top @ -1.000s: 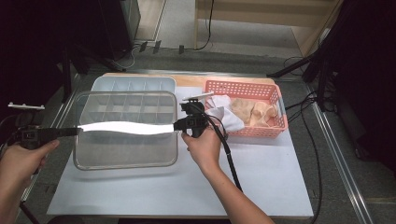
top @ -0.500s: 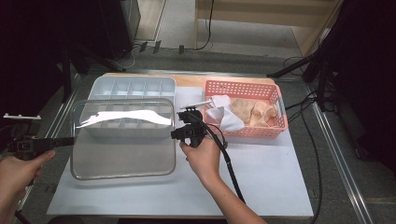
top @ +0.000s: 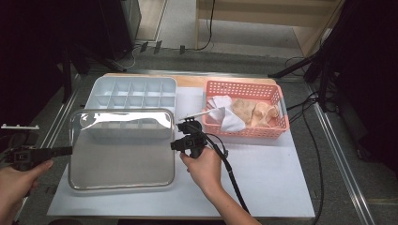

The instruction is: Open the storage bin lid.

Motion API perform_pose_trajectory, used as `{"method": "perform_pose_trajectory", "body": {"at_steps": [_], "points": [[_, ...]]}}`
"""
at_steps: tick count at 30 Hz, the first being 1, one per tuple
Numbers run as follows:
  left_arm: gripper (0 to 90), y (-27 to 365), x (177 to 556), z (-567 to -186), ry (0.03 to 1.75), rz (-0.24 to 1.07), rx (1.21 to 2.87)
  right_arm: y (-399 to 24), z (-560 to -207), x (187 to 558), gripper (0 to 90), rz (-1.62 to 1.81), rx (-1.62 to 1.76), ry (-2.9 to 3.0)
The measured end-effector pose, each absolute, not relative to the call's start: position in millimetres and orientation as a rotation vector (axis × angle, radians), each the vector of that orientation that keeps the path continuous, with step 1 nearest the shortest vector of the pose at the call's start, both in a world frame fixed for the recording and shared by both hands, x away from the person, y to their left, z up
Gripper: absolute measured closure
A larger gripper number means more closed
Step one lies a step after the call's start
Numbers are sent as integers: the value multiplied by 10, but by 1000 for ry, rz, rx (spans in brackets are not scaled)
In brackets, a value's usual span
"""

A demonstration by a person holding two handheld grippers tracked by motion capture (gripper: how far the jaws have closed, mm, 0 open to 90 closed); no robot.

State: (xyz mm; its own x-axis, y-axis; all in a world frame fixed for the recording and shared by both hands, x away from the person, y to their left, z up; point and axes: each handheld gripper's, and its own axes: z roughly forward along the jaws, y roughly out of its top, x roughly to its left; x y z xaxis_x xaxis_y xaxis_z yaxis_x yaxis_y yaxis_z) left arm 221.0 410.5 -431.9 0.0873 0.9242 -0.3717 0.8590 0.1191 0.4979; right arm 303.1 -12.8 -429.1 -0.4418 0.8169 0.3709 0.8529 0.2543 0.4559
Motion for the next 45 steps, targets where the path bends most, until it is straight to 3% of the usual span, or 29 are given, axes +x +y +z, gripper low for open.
{"method": "perform_pose_trajectory", "body": {"at_steps": [45], "points": [[703,4143,2029,-4802,1847,-42,1797,-92,-4810,2684,685,-803,-1534,-2466]]}}
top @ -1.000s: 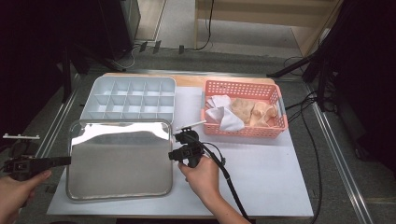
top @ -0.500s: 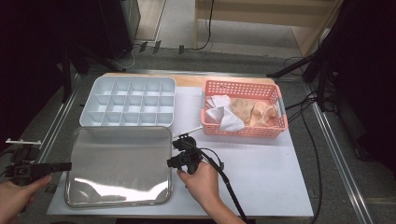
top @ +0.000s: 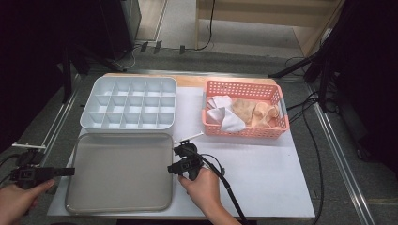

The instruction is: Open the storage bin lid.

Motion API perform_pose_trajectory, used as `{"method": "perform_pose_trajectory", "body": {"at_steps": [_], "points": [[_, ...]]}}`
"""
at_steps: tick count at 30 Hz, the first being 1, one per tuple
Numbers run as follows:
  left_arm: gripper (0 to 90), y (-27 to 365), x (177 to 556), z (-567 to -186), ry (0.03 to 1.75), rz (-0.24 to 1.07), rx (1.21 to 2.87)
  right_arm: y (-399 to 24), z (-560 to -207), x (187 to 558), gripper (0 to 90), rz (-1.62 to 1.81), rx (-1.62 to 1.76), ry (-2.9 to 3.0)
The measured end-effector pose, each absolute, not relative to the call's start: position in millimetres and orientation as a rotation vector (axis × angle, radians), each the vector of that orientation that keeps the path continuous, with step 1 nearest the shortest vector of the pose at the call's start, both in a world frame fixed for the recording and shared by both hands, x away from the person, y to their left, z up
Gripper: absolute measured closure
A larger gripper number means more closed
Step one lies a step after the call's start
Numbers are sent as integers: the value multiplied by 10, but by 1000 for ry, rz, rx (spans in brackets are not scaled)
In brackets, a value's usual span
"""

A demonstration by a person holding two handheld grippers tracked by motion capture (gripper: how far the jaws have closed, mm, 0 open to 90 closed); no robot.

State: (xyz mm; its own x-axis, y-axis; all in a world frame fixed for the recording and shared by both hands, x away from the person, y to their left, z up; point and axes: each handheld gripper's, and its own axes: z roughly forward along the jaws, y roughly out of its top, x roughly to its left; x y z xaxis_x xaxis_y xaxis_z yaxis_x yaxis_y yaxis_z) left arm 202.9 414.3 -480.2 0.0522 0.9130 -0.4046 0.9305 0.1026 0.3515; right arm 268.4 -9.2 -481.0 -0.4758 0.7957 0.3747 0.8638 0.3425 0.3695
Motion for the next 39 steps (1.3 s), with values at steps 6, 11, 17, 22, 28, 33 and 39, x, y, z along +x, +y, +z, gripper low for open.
{"method": "perform_pose_trajectory", "body": {"at_steps": [6,11,17,22,28,33,39], "points": [[684,4151,2115,-4898,1869,-80,1787,-80,-4892,2711,667,-768,-1538,-2464],[667,4179,2198,-4954,1891,-90,1781,-54,-4946,2728,656,-751,-1536,-2445],[657,4194,2203,-4990,1887,-91,1786,-30,-4990,2739,643,-745,-1509,-2447],[646,4188,2201,-4996,1888,-84,1794,-16,-5006,2718,628,-739,-1495,-2466],[642,4197,2204,-5000,1873,-91,1805,-32,-5012,2717,629,-749,-1478,-2463],[594,4205,2209,-5002,1855,-108,1804,-51,-5013,2719,628,-756,-1459,-2470],[550,4213,2202,-4977,1865,-55,1812,-94,-4952,2703,611,-822,-1436,-2503]]}}
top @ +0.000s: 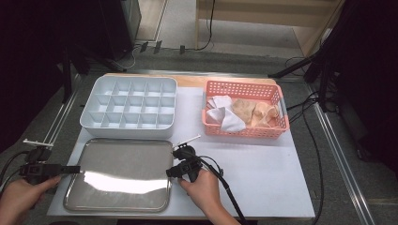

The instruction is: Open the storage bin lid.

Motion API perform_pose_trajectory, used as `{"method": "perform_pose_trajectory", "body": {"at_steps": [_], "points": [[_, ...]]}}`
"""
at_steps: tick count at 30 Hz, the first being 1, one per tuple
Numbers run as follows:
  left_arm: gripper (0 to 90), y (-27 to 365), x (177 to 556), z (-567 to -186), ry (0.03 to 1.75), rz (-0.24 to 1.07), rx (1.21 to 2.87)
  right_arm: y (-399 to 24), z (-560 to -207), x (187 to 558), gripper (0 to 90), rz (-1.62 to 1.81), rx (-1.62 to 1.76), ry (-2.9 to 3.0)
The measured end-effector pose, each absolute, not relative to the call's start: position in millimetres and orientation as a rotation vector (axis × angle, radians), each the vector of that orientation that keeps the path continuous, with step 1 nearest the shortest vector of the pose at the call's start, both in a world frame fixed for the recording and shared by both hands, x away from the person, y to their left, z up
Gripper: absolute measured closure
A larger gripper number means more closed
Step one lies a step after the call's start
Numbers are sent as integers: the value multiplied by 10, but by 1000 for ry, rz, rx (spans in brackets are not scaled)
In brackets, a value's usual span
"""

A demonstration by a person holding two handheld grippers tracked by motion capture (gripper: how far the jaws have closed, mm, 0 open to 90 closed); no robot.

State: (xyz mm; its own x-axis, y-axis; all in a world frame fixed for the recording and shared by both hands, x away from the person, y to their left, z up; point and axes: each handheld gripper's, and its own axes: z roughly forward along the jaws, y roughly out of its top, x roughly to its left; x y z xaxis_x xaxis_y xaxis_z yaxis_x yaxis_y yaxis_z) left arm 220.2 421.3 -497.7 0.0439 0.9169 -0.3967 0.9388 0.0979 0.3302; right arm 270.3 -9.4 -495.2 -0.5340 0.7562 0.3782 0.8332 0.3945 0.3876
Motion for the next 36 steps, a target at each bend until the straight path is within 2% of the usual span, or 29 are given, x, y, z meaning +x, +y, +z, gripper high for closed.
{"method": "perform_pose_trajectory", "body": {"at_steps": [7,17,21,36], "points": [[508,4163,2179,-4857,1795,19,1822,-179,-4884,2725,584,-939,-1341,-2551],[471,3785,2279,-4597,1623,117,1910,-332,-4774,2763,554,-1144,-1154,-2665],[463,3640,2344,-4541,1580,121,1933,-413,-4742,2829,532,-1183,-1120,-2657],[449,3255,2491,-4439,1443,124,1967,-631,-4618,3072,571,-1211,-1023,-2685]]}}
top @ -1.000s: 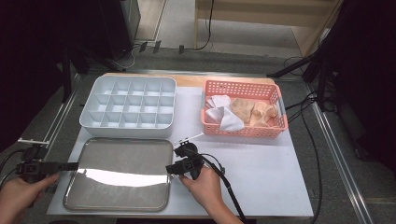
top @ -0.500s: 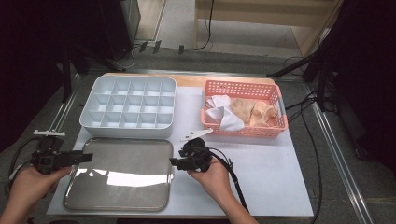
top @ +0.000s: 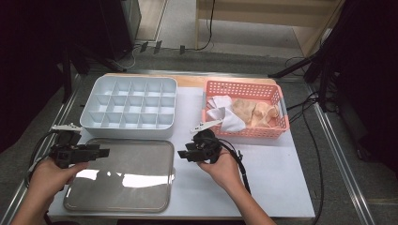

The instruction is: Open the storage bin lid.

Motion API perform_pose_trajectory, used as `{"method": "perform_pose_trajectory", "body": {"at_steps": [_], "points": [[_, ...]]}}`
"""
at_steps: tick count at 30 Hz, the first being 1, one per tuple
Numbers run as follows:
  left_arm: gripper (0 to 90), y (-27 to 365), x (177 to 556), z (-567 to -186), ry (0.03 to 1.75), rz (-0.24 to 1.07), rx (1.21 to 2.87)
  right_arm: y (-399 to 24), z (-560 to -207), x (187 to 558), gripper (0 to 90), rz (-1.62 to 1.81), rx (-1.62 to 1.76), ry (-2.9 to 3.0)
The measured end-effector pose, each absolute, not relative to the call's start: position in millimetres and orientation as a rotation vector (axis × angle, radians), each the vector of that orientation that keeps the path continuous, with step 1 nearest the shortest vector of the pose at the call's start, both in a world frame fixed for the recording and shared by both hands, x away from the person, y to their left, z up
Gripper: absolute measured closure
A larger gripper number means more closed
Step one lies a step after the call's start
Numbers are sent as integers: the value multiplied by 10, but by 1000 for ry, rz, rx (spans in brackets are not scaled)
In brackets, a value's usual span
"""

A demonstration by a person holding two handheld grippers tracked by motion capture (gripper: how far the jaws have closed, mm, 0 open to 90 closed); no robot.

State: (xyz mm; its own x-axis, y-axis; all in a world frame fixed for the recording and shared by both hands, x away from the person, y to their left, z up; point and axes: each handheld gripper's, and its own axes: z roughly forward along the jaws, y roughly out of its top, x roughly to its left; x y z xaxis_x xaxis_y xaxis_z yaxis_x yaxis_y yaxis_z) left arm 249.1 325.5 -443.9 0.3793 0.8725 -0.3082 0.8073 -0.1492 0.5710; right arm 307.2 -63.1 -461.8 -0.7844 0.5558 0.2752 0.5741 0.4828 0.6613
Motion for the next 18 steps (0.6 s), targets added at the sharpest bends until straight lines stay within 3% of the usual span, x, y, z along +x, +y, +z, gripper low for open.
{"method": "perform_pose_trajectory", "body": {"at_steps": [12,18], "points": [[444,2884,2610,-4400,1352,113,2004,-758,-4492,3171,443,-1243,-988,-2723],[441,2728,2640,-4400,1316,98,2029,-861,-4395,3187,490,-1268,-997,-2707]]}}
